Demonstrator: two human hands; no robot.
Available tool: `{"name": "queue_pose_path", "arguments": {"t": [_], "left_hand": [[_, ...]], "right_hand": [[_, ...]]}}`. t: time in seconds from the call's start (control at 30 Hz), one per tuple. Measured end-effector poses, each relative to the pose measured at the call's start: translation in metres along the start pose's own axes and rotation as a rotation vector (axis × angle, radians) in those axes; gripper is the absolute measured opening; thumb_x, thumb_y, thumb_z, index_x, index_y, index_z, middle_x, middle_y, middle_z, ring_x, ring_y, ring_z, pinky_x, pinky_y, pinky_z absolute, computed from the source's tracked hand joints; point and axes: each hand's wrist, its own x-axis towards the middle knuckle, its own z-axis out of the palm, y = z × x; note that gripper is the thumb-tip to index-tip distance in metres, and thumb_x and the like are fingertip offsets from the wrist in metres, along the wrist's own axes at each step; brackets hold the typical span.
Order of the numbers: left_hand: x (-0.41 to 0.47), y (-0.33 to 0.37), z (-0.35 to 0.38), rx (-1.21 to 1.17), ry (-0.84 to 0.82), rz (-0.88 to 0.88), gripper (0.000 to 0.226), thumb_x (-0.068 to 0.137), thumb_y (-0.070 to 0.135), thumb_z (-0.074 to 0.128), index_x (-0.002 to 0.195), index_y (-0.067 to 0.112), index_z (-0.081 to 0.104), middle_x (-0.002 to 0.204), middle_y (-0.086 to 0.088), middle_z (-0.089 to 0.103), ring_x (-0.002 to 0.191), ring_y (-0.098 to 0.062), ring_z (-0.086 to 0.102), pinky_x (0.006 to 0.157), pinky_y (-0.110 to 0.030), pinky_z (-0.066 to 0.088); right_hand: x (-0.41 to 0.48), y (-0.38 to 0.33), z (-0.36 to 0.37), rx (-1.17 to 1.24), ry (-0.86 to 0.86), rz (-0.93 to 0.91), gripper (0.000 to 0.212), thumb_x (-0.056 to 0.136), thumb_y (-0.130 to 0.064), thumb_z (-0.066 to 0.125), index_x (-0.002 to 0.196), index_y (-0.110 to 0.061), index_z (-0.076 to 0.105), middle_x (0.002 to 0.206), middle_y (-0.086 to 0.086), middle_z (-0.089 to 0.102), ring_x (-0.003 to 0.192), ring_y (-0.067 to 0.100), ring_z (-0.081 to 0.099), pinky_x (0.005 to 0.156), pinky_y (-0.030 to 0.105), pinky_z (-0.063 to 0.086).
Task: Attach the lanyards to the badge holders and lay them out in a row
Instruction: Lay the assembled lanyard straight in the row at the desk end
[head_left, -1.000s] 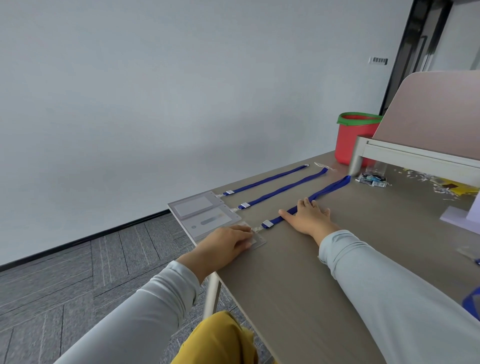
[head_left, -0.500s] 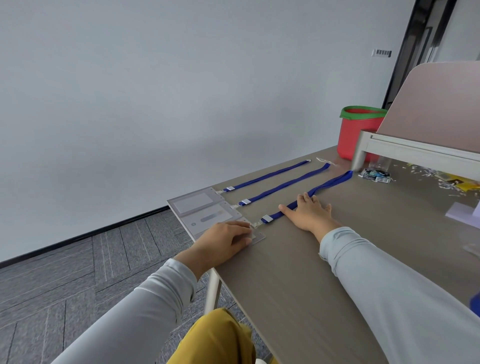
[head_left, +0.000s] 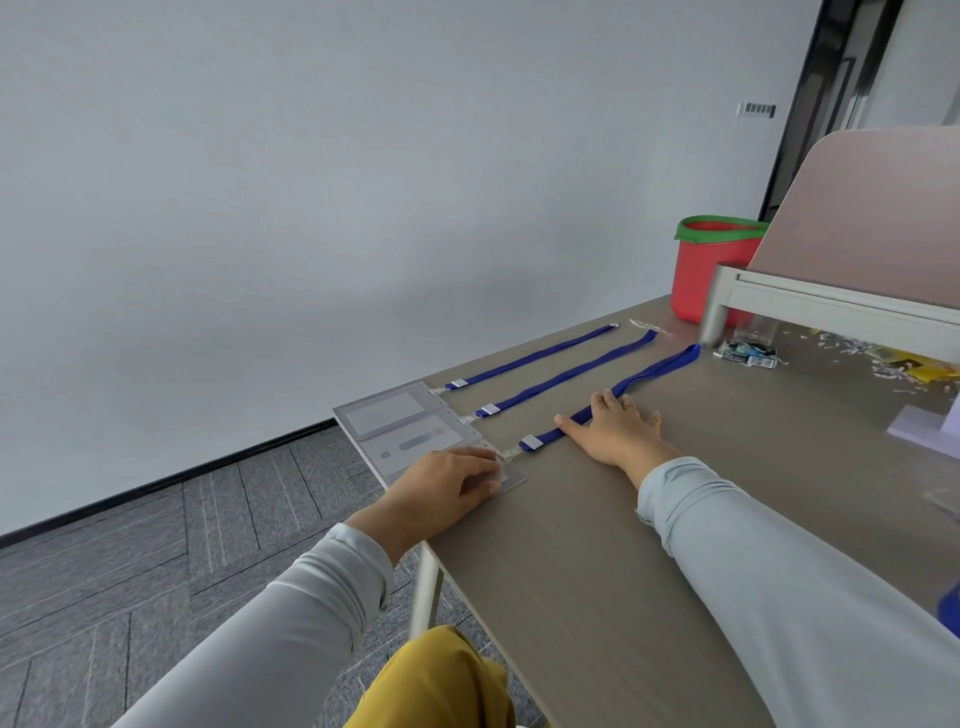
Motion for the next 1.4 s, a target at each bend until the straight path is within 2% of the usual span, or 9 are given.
{"name": "queue_pose_path", "arguments": {"t": [0.4, 0.5, 0.57, 0.7, 0.87, 1.03, 1.1, 1.17, 1.4], "left_hand": [[0.005, 0.000, -0.008, 0.056, -0.068, 0.013, 0.031, 0.094, 0.030, 0.048, 0.121, 0.019, 0.059, 0.137, 0.006, 0.049, 0.124, -0.010, 0.045, 0.103, -0.020, 0.029], [0.013, 0.000, -0.009, 0.107, -0.045, 0.093, 0.029, 0.095, 0.025, 0.046, 0.115, 0.014, 0.064, 0.130, 0.000, 0.056, 0.125, -0.014, 0.046, 0.106, -0.026, 0.034], [0.022, 0.003, -0.012, 0.094, -0.021, 0.060, 0.031, 0.094, 0.029, 0.047, 0.120, 0.017, 0.061, 0.133, 0.003, 0.054, 0.125, -0.013, 0.045, 0.105, -0.025, 0.033], [0.057, 0.014, -0.013, 0.109, -0.036, 0.078, 0.034, 0.096, 0.026, 0.044, 0.127, 0.019, 0.054, 0.137, 0.005, 0.049, 0.125, -0.010, 0.044, 0.106, -0.024, 0.031], [0.114, 0.035, -0.006, 0.107, -0.054, 0.133, 0.031, 0.095, 0.017, 0.042, 0.121, 0.016, 0.058, 0.126, 0.001, 0.057, 0.113, -0.013, 0.053, 0.098, -0.031, 0.042], [0.158, 0.048, 0.012, 0.111, -0.132, 0.152, 0.026, 0.093, 0.020, 0.043, 0.103, 0.010, 0.065, 0.109, -0.005, 0.062, 0.097, -0.021, 0.059, 0.088, -0.041, 0.049], [0.167, 0.050, 0.019, 0.117, -0.134, 0.168, 0.025, 0.092, 0.023, 0.046, 0.103, 0.014, 0.066, 0.108, -0.002, 0.062, 0.095, -0.018, 0.059, 0.087, -0.037, 0.050], [0.172, 0.049, 0.024, 0.129, -0.145, 0.191, 0.026, 0.092, 0.021, 0.049, 0.114, 0.017, 0.063, 0.114, 0.001, 0.059, 0.100, -0.015, 0.057, 0.089, -0.030, 0.047], [0.181, 0.039, 0.032, 0.142, -0.140, 0.207, 0.028, 0.091, 0.022, 0.051, 0.118, 0.020, 0.061, 0.118, 0.002, 0.057, 0.104, -0.013, 0.054, 0.093, -0.030, 0.046]], "right_hand": [[-0.001, 0.000, -0.002, 0.002, -0.011, -0.003, 0.087, 0.084, -0.073, 0.024, 0.149, -0.017, 0.008, 0.159, 0.003, 0.002, 0.146, 0.027, 0.003, 0.114, 0.057, 0.009], [0.000, 0.002, -0.004, 0.046, -0.009, -0.016, 0.086, 0.085, -0.071, 0.026, 0.149, -0.016, 0.007, 0.159, 0.003, 0.001, 0.146, 0.028, 0.002, 0.115, 0.057, 0.009], [0.001, 0.005, -0.005, 0.073, 0.006, -0.023, 0.084, 0.087, -0.069, 0.027, 0.149, -0.015, 0.008, 0.159, 0.004, 0.002, 0.146, 0.028, 0.003, 0.115, 0.056, 0.009], [0.009, 0.018, -0.010, 0.081, 0.051, -0.008, 0.079, 0.089, -0.064, 0.029, 0.148, -0.013, 0.013, 0.158, 0.006, 0.010, 0.145, 0.029, 0.009, 0.115, 0.053, 0.016], [0.024, 0.045, -0.016, 0.102, 0.054, 0.008, 0.069, 0.092, -0.057, 0.031, 0.145, -0.013, 0.025, 0.156, 0.008, 0.019, 0.142, 0.030, 0.019, 0.113, 0.051, 0.022], [0.037, 0.062, -0.021, 0.190, 0.115, -0.021, 0.050, 0.092, -0.046, 0.041, 0.127, -0.011, 0.047, 0.139, 0.008, 0.044, 0.128, 0.027, 0.038, 0.105, 0.044, 0.035], [0.041, 0.066, -0.023, 0.240, 0.128, -0.026, 0.040, 0.091, -0.041, 0.047, 0.118, -0.011, 0.052, 0.124, 0.008, 0.054, 0.113, 0.025, 0.049, 0.095, 0.041, 0.044], [0.043, 0.068, -0.023, 0.257, 0.142, -0.029, 0.036, 0.091, -0.038, 0.049, 0.116, -0.012, 0.052, 0.116, 0.008, 0.059, 0.104, 0.024, 0.055, 0.089, 0.040, 0.048], [0.055, 0.071, -0.021, 0.223, 0.197, -0.070, 0.036, 0.095, -0.012, 0.038, 0.129, -0.008, 0.050, 0.134, 0.011, 0.048, 0.120, 0.029, 0.048, 0.098, 0.040, 0.043]]}}
